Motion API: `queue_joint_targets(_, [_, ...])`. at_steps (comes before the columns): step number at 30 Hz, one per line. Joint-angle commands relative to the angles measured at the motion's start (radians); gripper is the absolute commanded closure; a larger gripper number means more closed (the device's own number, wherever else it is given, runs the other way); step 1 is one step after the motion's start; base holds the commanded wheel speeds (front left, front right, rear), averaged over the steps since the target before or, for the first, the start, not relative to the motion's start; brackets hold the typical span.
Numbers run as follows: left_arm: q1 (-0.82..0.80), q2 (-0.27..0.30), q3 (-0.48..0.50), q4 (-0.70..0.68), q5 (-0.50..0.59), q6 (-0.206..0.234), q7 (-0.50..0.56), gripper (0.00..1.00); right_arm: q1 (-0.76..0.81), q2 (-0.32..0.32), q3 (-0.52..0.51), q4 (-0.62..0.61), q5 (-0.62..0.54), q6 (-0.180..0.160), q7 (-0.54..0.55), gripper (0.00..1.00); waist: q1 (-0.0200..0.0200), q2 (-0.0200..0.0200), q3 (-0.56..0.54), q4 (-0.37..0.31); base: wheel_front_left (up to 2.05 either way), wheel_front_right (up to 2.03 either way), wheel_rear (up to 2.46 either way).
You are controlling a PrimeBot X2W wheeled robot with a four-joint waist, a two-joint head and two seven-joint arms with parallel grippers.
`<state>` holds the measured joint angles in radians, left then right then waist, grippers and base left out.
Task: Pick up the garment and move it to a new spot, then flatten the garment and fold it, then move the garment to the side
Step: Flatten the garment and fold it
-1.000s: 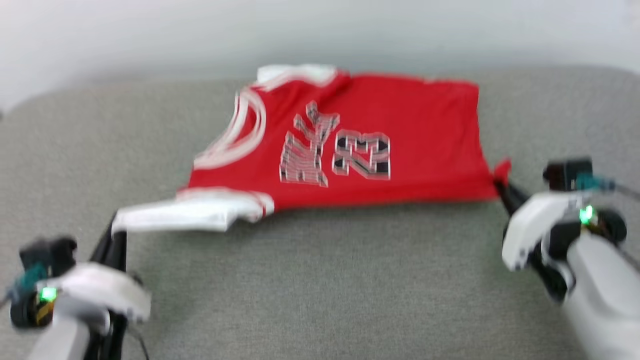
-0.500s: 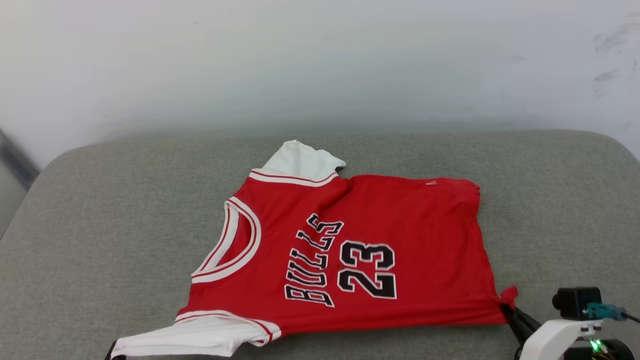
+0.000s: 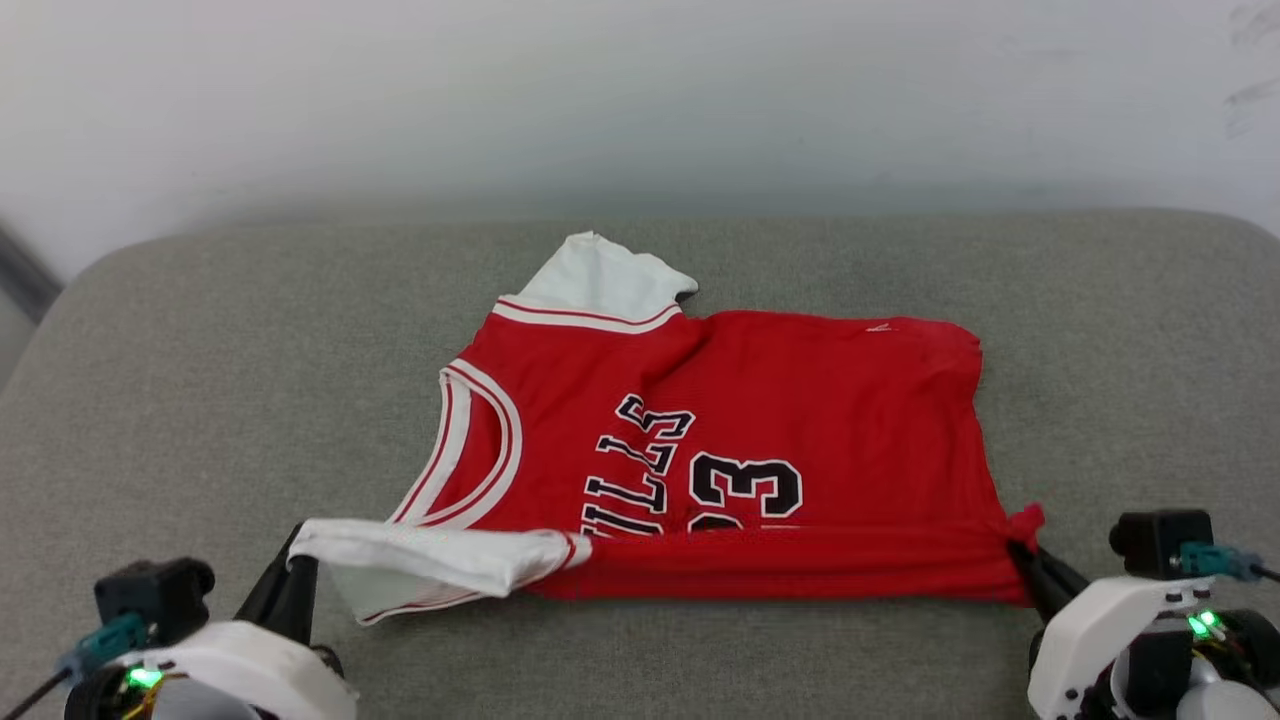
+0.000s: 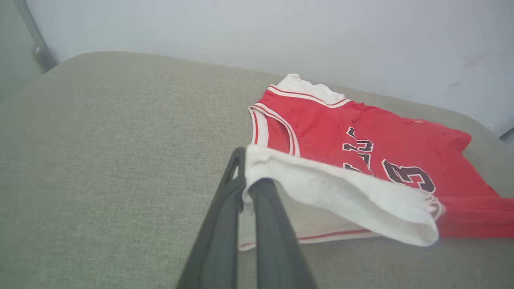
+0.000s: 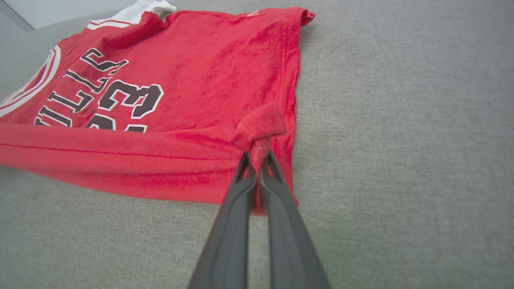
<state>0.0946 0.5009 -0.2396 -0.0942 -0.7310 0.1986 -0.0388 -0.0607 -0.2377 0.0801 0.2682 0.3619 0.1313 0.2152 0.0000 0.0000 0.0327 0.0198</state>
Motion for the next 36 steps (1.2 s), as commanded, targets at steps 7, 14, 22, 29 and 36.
queue_joint_targets(7, [-0.215,-0.036,-0.046,0.162,-0.001,-0.074,0.016,1.00,-0.120,0.007,0.013,0.015,-0.040,-0.001,0.045,1.00,0.0000,0.0000,0.122,0.000,0.00,0.00,0.00])
queue_joint_targets(14, [-0.367,-0.074,-0.081,0.352,-0.030,-0.154,0.054,1.00,-0.231,0.018,0.045,0.090,-0.059,-0.001,0.064,0.99,0.0000,0.0000,0.193,-0.016,0.00,0.00,0.00])
queue_joint_targets(22, [-0.474,-0.115,-0.125,0.557,-0.085,-0.259,0.128,0.98,-0.320,0.041,0.090,0.199,-0.071,-0.001,0.051,0.27,0.0000,0.0000,0.225,-0.038,0.00,0.00,0.00])
queue_joint_targets(29, [-0.493,-0.111,-0.102,0.656,-0.123,-0.284,0.104,0.00,-0.334,0.064,0.088,0.220,-0.046,-0.001,-0.061,0.00,0.0000,0.0000,0.196,-0.059,0.00,0.00,0.00])
queue_joint_targets(36, [-0.455,-0.058,-0.083,0.650,-0.103,-0.259,0.071,0.00,-0.280,0.072,0.040,0.156,-0.066,-0.001,-0.236,0.00,0.0000,0.0000,0.107,-0.078,0.00,0.00,0.00])
